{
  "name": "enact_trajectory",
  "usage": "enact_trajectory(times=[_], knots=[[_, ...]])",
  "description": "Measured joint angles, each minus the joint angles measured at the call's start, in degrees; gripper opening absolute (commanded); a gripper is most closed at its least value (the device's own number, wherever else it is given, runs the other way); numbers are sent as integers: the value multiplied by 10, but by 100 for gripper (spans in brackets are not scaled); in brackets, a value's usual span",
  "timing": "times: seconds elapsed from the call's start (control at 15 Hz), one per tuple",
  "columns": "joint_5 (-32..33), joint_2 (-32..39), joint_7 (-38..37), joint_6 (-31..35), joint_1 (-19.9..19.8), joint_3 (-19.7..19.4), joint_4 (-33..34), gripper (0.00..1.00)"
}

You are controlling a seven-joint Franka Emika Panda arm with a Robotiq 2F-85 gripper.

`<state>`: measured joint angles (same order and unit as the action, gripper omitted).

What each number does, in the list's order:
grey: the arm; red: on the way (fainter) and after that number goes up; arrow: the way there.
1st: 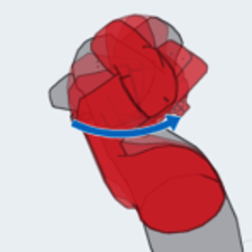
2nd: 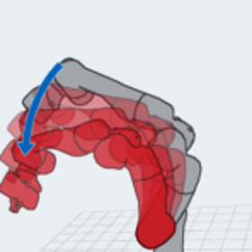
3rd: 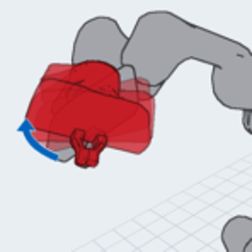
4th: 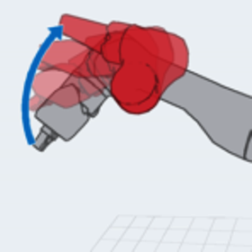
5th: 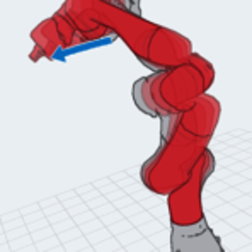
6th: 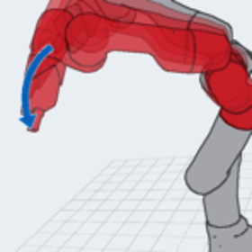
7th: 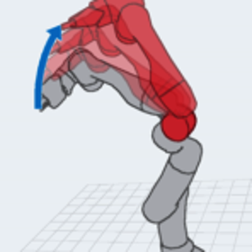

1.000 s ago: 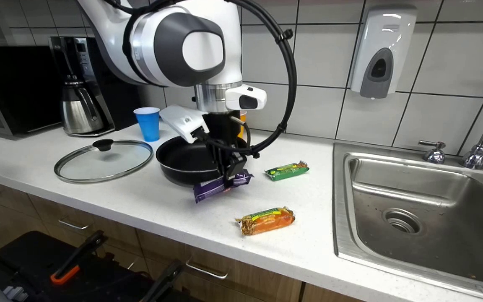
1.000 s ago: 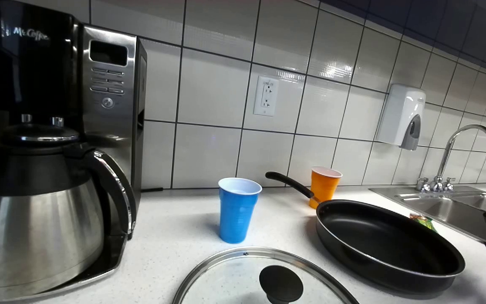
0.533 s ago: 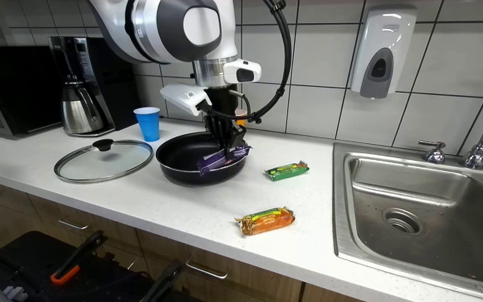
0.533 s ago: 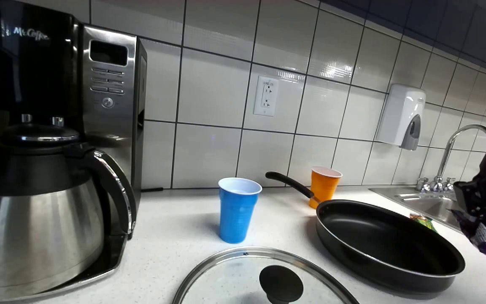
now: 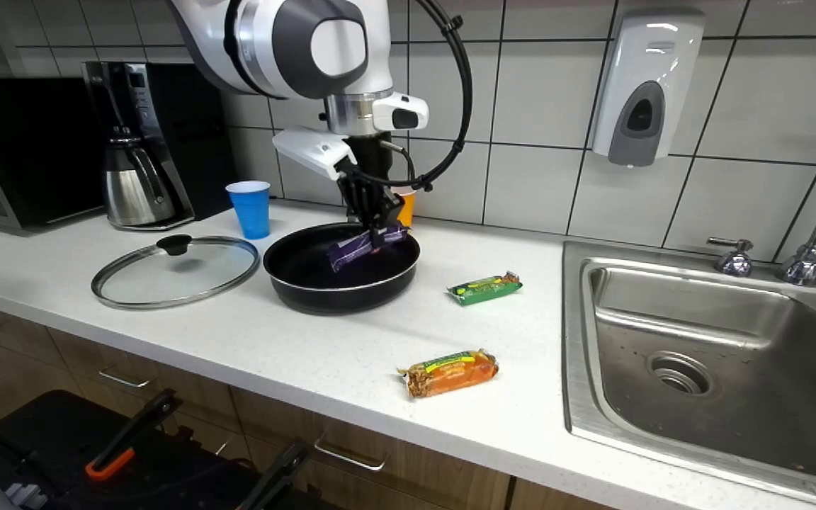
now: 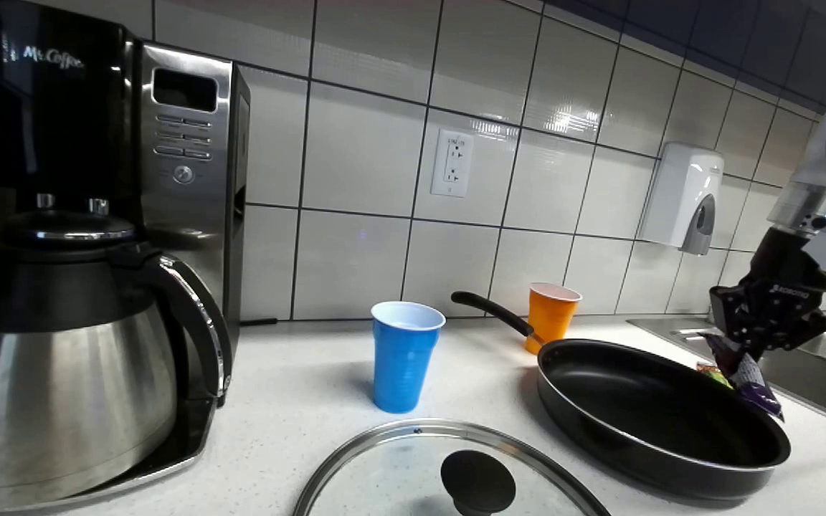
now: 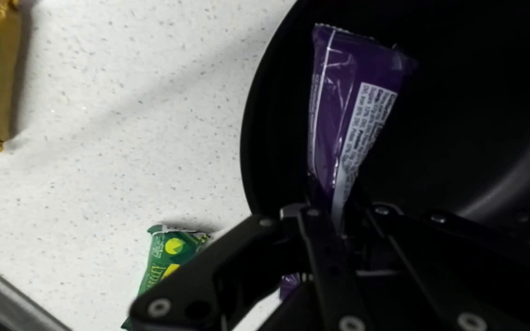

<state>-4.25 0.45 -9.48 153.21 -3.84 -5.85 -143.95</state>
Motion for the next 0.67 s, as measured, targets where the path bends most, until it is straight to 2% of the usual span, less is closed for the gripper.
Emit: enact_trajectory(times=[0.2,0.27,0.33,0.4,0.47,0.67], knots=[[-9,35,3,-7,6,8,25,4],[-9,47,3,-11,7,9,33,11],[-9,57,3,-15,8,10,39,40],[-9,66,3,-18,9,10,46,40],[-9,73,4,-23,9,10,51,44],[-8,80,10,-38,9,11,57,65]])
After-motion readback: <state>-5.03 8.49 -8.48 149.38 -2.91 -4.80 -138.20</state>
